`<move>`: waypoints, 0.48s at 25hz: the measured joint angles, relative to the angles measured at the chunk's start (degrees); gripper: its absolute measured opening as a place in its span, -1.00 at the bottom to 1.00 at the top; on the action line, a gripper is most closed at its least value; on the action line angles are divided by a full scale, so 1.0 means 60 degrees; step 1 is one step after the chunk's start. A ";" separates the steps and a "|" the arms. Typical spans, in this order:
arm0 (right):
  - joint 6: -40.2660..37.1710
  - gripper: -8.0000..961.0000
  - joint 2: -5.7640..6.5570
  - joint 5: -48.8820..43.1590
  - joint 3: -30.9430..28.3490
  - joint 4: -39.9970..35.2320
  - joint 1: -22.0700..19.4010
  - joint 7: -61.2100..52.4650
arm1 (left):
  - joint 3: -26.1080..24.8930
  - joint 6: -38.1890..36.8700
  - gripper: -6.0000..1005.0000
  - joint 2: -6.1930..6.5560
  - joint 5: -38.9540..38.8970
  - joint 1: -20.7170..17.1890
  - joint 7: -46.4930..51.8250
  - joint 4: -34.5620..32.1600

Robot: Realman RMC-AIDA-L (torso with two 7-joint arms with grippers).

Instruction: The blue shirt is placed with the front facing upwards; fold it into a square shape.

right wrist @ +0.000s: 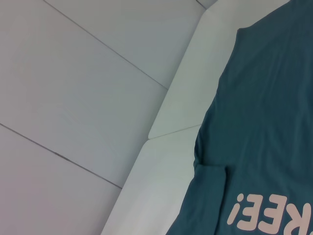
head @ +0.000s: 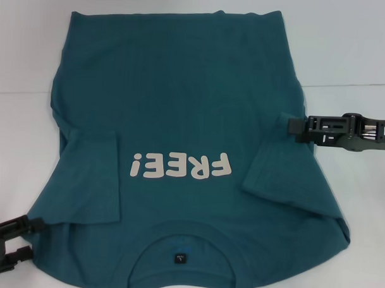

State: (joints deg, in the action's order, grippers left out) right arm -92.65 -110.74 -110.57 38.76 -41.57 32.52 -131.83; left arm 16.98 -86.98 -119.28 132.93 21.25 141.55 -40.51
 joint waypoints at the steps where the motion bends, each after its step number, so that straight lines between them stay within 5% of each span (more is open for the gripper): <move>1: -0.0001 0.32 0.0000 0.0000 -0.0004 0.0000 -0.0001 0.0000 | -0.0008 0.0017 0.62 -0.0007 0.0031 -0.0016 0.0002 -0.0002; 12: 0.0003 0.32 0.0000 0.0007 -0.0014 0.0010 -0.0002 -0.0004 | 0.0021 0.0281 0.62 0.0032 0.0093 0.0183 0.0029 0.0073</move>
State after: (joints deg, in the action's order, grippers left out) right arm -92.64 -110.74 -110.53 38.67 -41.51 32.51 -131.85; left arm 17.10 -85.30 -119.09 133.48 22.34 141.72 -40.07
